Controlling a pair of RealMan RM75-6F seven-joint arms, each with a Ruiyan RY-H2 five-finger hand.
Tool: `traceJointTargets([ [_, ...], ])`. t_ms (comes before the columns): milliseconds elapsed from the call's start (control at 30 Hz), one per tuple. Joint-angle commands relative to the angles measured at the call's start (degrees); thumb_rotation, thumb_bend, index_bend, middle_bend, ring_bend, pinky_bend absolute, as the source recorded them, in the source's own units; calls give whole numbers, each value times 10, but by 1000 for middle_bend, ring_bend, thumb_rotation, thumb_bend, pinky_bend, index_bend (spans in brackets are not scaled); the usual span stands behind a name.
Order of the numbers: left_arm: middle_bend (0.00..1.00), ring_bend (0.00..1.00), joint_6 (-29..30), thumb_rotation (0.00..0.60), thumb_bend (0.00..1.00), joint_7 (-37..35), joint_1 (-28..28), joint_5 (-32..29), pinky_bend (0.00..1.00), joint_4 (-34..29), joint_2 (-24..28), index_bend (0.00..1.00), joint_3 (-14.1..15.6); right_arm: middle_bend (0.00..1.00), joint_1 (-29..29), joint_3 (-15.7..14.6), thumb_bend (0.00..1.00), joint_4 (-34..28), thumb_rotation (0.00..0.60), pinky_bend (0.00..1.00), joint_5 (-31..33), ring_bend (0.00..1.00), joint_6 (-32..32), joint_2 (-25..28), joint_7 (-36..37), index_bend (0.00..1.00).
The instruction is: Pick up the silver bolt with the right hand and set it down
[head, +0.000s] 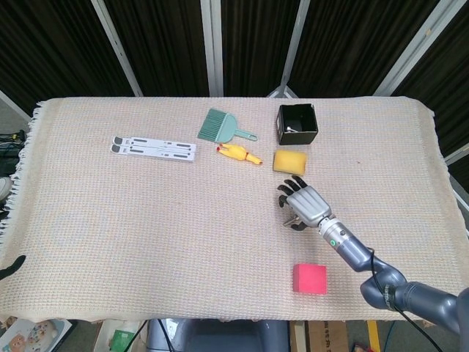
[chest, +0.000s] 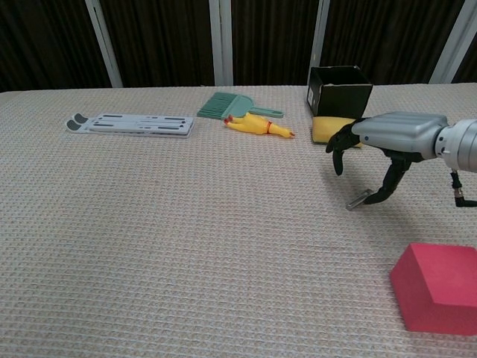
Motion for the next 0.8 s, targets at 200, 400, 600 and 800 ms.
traceJointTargets([
  [200,38,30,1,600,201,3,0,0,107,0,-1,193,0,198,-3,-9,220,18,600,21,-20,116,22,-16,16,465],
  [400,38,30,3,600,201,1,1,-1,107,0,0,193,-1,198,-4,-16,240,35,600,22,-30,117,31,-29,26,487],
  [600,38,30,1,600,201,4,0,-1,107,1,-1,193,-1,198,-6,-22,241,50,600,22,-34,117,35,-35,31,497],
  [800,38,30,2,600,201,9,0,-1,107,0,-3,193,-1,198,-8,-28,245,57,600,23,-39,117,40,-34,36,521],
])
